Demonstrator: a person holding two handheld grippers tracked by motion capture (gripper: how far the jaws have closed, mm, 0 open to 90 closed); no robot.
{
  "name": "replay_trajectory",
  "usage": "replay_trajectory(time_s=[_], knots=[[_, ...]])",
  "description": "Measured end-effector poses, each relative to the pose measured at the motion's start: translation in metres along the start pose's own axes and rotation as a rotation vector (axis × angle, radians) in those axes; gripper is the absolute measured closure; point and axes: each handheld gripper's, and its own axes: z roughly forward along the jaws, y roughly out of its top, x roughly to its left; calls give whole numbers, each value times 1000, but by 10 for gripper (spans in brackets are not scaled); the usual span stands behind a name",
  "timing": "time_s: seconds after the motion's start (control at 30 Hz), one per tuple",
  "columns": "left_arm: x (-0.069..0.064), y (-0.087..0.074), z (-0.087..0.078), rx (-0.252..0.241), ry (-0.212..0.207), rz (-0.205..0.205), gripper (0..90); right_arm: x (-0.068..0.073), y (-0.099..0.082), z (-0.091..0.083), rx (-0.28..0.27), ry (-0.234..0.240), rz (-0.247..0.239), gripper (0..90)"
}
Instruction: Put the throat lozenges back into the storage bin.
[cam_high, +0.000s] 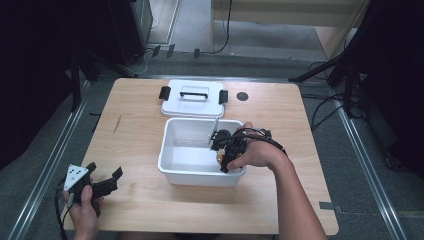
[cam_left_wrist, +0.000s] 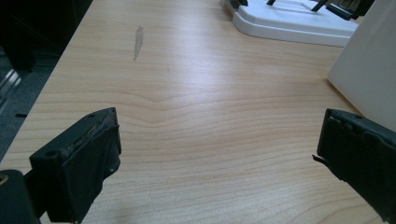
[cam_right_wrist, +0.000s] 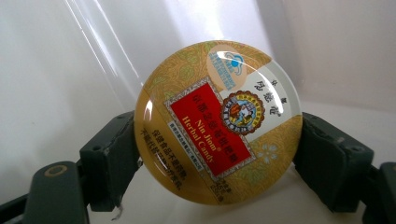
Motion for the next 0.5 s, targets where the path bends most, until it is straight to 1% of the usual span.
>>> replay_trajectory(time_s=[0.17,0.2,0.23,0.37,0.47,0.5], knots=[[0,0,0,1,-1,0,0,0,0,-2,-2,11,-2,186],[0,0,0,1,-1,1,0,1,-1,-3,-4,2,-2,209],[0,0,0,3,-1,3,0,1,-1,-4,-11,-6,-3,252],[0,0,0,1,0,2,0,-3,-4,-13,-57,-9,28,373],[0,0,0,2,1,4,0,-4,-6,-23,-86,8,38,399],[0,0,0,3,1,5,0,-4,-7,-26,-87,8,35,399]])
